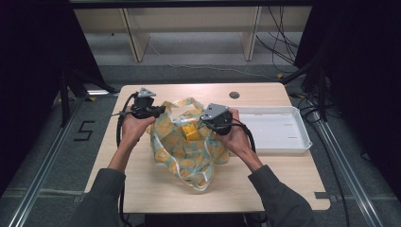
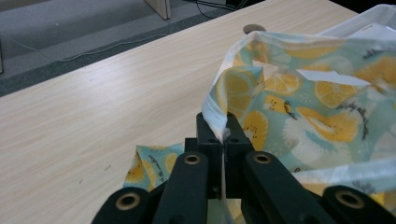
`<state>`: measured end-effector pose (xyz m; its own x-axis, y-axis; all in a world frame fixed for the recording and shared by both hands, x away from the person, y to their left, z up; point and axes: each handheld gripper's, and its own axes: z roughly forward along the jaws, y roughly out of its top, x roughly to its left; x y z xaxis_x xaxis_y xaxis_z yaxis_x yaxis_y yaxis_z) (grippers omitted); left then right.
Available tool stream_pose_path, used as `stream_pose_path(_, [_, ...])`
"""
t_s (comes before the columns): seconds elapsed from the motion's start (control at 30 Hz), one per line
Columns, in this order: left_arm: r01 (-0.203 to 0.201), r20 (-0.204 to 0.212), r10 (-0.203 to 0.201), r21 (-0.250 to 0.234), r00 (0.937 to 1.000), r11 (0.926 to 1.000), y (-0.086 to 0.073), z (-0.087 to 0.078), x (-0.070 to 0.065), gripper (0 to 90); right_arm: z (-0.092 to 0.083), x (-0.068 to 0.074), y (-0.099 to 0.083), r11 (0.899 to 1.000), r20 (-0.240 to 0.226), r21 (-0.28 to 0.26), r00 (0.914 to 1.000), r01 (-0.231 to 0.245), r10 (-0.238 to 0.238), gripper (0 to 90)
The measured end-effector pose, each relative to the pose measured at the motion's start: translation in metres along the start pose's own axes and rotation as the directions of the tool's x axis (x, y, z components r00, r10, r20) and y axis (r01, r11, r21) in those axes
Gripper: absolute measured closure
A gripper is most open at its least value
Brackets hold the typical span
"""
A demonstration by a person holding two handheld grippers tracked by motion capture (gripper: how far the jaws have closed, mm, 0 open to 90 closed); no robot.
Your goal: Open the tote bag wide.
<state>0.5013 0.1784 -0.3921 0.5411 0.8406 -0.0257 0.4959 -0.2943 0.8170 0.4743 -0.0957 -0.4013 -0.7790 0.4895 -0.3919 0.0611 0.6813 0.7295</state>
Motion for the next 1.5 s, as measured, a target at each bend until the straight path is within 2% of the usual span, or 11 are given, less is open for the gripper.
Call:
stream_pose_path(0.27, [0.002, 0.002, -0.003, 0.055, 1.0000, 0.9985, -0.025, 0.011, 0.005, 88.9, 0.032, -0.012, -0.010, 0.998, 0.031, 0.036, 0.9985, -0.045, 0.044, 90.0])
stream_pose_path(0.4, [0.001, 0.002, -0.002, 0.100, 1.0000, 0.9950, -0.040, 0.020, 0.009, 88.9, 0.044, -0.014, -0.016, 0.995, 0.038, 0.085, 0.9977, -0.058, 0.055, 90.0])
stream_pose_path(0.57, [0.012, 0.010, -0.014, 0.133, 0.9999, 0.9911, -0.057, 0.030, 0.009, 88.7, 0.053, -0.011, -0.021, 0.985, 0.037, 0.159, 0.9978, -0.060, 0.055, 90.0])
stream_pose_path(0.77, [0.004, 0.023, -0.008, 0.160, 0.9997, 0.9871, -0.070, 0.037, 0.008, 88.4, 0.060, -0.007, -0.026, 0.977, 0.025, 0.209, 0.9987, -0.048, 0.044, 90.0])
stream_pose_path(1.0, [-0.004, 0.037, -0.002, 0.172, 0.9993, 0.9851, -0.080, 0.036, 0.007, 87.9, 0.066, -0.002, -0.033, 0.961, -0.007, 0.274, 0.9990, -0.040, 0.044, 90.0])
stream_pose_path(1.07, [-0.005, 0.042, -0.002, 0.167, 0.9991, 0.9860, -0.081, 0.034, 0.006, 86.4, 0.066, -0.001, -0.035, 0.957, -0.007, 0.286, 0.9988, -0.044, 0.048, 90.0])
stream_pose_path(1.2, [0.013, 0.044, -0.019, 0.134, 0.9989, 0.9910, -0.078, 0.025, 0.006, 74.8, 0.067, 0.000, -0.038, 0.953, -0.025, 0.301, 0.9992, -0.023, 0.032, 90.0])
stream_pose_path(1.3, [0.051, 0.027, -0.053, 0.072, 0.9982, 0.9961, -0.071, 0.013, 0.003, 61.5, 0.065, 0.000, -0.040, 0.950, -0.036, 0.311, 0.9981, -0.037, 0.050, 90.0])
stream_pose_path(1.37, [0.101, 0.028, -0.101, 0.009, 0.9944, 0.9948, -0.063, 0.002, 0.000, 54.2, 0.064, -0.001, -0.041, 0.951, -0.039, 0.307, 0.9976, -0.043, 0.058, 90.0])
stream_pose_path(1.47, [0.100, 0.031, -0.099, -0.037, 0.9946, 0.9943, -0.056, -0.011, -0.007, 47.8, 0.063, -0.002, -0.042, 0.952, -0.042, 0.302, 0.9972, -0.047, 0.063, 90.0])
stream_pose_path(1.5, [0.072, 0.043, -0.070, -0.041, 0.9966, 0.9966, -0.055, -0.013, -0.011, 47.0, 0.063, -0.003, -0.042, 0.954, -0.036, 0.297, 0.9980, -0.038, 0.051, 90.0])
